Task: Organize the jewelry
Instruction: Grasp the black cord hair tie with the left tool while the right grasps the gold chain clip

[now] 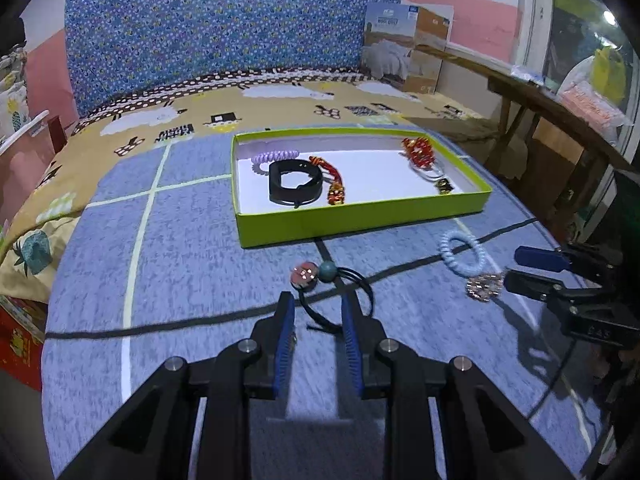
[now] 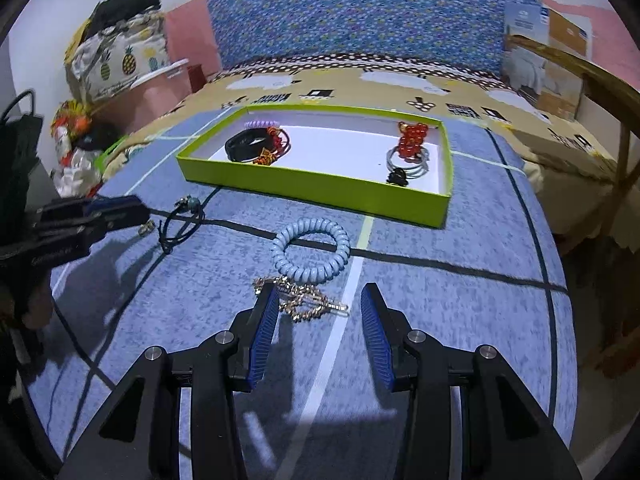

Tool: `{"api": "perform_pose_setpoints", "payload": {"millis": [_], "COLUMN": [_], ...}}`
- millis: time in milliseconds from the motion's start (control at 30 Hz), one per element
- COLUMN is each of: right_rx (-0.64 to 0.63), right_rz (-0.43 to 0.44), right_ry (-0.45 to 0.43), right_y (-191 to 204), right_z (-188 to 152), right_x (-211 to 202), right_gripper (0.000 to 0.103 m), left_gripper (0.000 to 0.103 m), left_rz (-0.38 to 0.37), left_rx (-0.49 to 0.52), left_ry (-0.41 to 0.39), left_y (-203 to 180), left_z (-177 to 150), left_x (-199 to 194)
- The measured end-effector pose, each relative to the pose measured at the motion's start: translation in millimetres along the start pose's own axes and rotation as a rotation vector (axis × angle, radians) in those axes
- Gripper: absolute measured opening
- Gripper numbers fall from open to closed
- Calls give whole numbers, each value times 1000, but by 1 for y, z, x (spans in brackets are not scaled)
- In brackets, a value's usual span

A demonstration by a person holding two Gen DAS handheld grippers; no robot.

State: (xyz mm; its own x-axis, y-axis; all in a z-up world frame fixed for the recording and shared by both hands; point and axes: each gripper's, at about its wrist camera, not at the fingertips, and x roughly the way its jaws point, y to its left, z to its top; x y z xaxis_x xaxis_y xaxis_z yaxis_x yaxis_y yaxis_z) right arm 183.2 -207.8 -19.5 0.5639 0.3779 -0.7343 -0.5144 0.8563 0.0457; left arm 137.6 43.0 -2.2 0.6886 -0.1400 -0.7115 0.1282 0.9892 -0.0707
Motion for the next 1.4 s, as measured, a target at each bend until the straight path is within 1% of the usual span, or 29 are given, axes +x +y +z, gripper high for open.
{"api": "perform_pose_setpoints", "payload": {"millis": [200,300,500,700,733,767,800,900,1000,1233,1400], "right_rx": [-67,-86,-124,-125,-129,-135,-137,-156,-147,-105,-75], "right_rz": [15,51,87,94,89,82,83,57,51,38,33], "right_ry": [32,46,79,91,91,91,90,92,92,82,52], "right_y": [-1,-1,7,12,13,15,17,22,24,25,24], "right_z": [5,6,5,1,0,-1,-1,-2,-4,-11,-13], "right_x": [15,20,23,23,23,22,22,19,18,10,-3], "right_gripper": [44,43,43,42,39,28,26,26,26,26,26], "left_gripper": [25,25,25,25,25,21,15,8,3,2,2], "left_rz": [6,3,5,35,37,37,32,21,7,-35,-60], "left_rx": [-16,-16,10,42,45,47,48,56,64,80,76], "left_ry": [59,80,78,78,78,78,80,83,83,71,48], "left_y": [5,4,-1,-7,-8,-9,-10,-12,-14,-22,-25], "left_z": [6,6,10,10,10,10,9,8,6,1,-3], "left_x": [24,31,34,35,35,35,34,33,32,23,12]}}
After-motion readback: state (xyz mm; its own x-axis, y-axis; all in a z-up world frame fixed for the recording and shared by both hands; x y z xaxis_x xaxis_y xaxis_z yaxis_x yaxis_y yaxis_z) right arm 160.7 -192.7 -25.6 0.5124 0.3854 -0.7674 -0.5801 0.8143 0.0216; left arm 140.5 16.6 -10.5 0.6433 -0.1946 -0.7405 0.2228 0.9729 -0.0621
